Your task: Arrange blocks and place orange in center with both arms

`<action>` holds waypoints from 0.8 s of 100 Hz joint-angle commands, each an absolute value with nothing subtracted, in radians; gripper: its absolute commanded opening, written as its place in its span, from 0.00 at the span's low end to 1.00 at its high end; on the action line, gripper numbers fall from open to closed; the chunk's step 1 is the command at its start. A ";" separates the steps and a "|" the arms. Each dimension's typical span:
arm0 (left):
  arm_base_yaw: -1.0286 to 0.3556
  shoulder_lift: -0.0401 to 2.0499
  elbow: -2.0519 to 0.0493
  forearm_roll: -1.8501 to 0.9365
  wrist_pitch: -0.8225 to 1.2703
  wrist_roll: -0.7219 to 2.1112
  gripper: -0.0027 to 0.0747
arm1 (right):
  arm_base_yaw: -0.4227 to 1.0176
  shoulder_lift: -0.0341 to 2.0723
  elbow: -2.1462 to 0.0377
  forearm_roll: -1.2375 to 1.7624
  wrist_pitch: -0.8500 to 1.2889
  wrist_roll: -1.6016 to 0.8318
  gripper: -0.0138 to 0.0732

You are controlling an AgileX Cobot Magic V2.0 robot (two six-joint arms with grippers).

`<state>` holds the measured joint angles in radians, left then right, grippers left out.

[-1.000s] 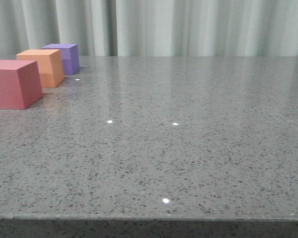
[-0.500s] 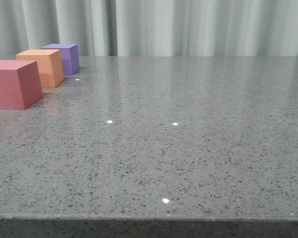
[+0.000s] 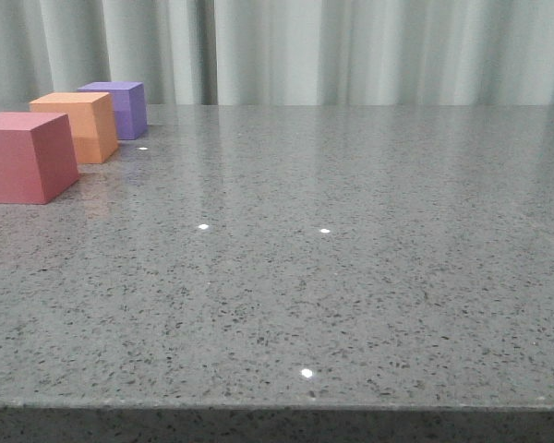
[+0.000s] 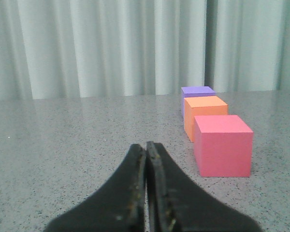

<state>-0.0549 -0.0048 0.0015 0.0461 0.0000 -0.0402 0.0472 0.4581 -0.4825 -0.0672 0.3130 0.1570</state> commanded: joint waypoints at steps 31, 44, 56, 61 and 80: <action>-0.054 -0.035 0.044 0.047 -0.086 -0.042 0.01 | 0.043 0.164 -0.244 -0.082 0.042 0.155 0.08; -0.054 -0.035 0.044 0.047 -0.086 -0.042 0.01 | 0.043 0.053 -0.129 -0.082 0.017 0.155 0.08; -0.054 -0.035 0.044 0.047 -0.086 -0.042 0.01 | 0.043 -0.034 -0.049 -0.082 0.015 0.155 0.08; -0.054 -0.035 0.044 0.047 -0.086 -0.042 0.01 | 0.043 -0.032 -0.025 -0.082 0.000 0.155 0.08; -0.054 -0.035 0.044 0.047 -0.086 -0.042 0.01 | 0.043 -0.029 0.010 -0.082 -0.050 0.155 0.08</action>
<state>-0.0549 -0.0048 0.0015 0.0461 0.0000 -0.0402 0.0472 -0.0107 0.0236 -0.0672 0.0697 0.1570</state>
